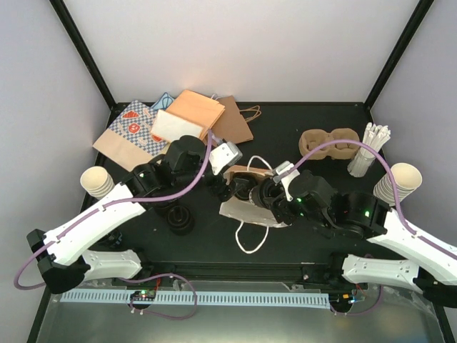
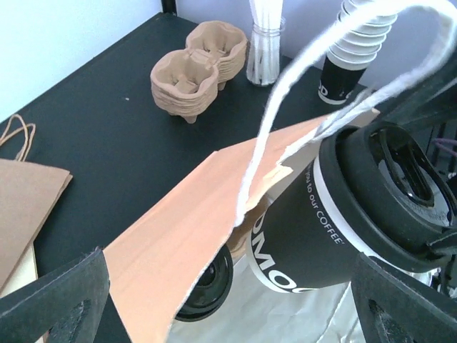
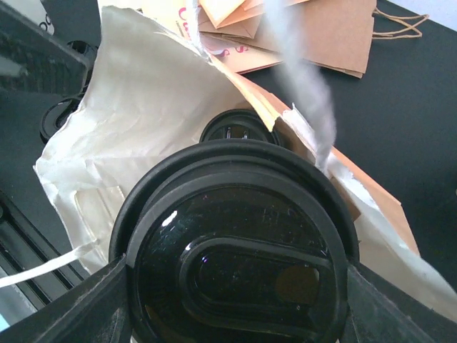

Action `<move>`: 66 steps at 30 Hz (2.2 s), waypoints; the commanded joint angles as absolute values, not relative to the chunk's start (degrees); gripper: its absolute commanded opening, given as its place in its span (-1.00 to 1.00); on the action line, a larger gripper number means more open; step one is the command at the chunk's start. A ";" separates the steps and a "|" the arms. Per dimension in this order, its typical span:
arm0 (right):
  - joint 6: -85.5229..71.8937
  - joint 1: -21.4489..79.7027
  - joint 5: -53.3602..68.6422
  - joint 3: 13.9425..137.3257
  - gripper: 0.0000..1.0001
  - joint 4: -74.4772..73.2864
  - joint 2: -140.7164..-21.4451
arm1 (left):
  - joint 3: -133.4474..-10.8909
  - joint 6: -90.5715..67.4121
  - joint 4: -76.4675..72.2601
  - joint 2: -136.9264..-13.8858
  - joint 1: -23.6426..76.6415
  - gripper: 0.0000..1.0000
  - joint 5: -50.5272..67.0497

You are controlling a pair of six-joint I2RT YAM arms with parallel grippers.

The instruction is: Pack the takeout coffee

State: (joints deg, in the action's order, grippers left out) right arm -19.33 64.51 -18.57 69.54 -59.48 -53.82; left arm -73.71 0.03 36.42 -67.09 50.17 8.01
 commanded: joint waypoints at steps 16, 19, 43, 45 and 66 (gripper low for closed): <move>-17.84 64.41 -19.33 66.99 0.12 -56.61 -50.67 | -74.67 17.39 33.20 -70.67 55.22 0.51 -4.48; -17.77 64.40 -19.58 66.72 0.13 -56.62 -50.31 | -75.49 18.26 33.82 -72.40 55.20 0.36 -5.21; -7.14 69.30 -18.34 64.89 0.16 -51.78 -52.11 | -77.64 18.78 42.62 -70.95 55.20 -0.97 -7.11; -5.73 70.35 -19.31 64.87 0.16 -51.54 -52.18 | -75.94 18.52 42.13 -69.26 55.20 -0.97 -7.21; 17.29 83.14 -36.30 56.82 0.16 -50.79 -52.91 | -67.06 17.76 40.15 -60.58 57.58 -0.96 -1.32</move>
State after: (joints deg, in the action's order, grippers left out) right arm 10.57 82.54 -32.25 56.73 -50.33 -53.06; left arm -67.31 18.31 41.95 -61.76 56.25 -3.07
